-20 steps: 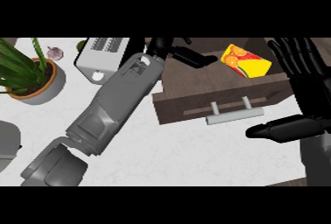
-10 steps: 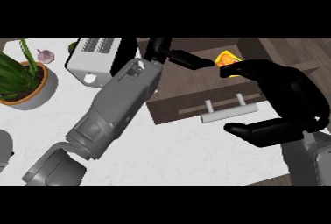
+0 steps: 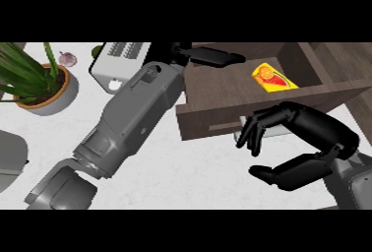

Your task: Pick up the cup, place it into the drawer and close the drawer

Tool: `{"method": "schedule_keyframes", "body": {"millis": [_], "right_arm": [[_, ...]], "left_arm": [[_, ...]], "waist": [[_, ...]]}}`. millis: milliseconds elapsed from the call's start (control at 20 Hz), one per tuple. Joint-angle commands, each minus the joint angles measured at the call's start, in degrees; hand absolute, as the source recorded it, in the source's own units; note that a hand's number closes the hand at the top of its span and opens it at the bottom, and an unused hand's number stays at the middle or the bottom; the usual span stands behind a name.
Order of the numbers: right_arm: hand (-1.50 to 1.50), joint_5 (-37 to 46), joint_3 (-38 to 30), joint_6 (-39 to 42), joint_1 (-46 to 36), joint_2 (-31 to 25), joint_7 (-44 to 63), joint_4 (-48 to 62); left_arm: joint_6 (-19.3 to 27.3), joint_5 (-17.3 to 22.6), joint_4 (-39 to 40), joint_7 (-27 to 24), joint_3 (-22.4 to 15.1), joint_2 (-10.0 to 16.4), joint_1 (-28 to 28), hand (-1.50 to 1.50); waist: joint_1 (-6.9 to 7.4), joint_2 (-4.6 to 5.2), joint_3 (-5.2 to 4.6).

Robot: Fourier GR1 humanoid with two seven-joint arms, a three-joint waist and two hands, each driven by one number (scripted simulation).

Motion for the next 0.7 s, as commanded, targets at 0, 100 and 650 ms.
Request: {"method": "schedule_keyframes", "body": {"millis": [0,100,650], "right_arm": [[-1.50,7.6,2.5,0.6,3.6,-3.2,1.6,-0.8],[-1.50,17.7,2.7,-0.1,4.0,-5.6,-4.2,-1.5],[-1.50,39.4,13.6,-12.3,-0.9,2.0,-12.9,27.2]], "left_arm": [[-0.1,2.0,0.8,-1.2,-1.0,0.0,1.0,-1.50],[0.8,2.7,0.6,-1.3,1.1,0.0,0.8,-1.50],[-2.9,4.5,-3.7,-7.8,1.0,0.0,9.2,-1.50]], "waist": [[2.74,-0.70,0.04],[4.51,-0.87,0.12],[10.60,-0.90,0.06]]}}
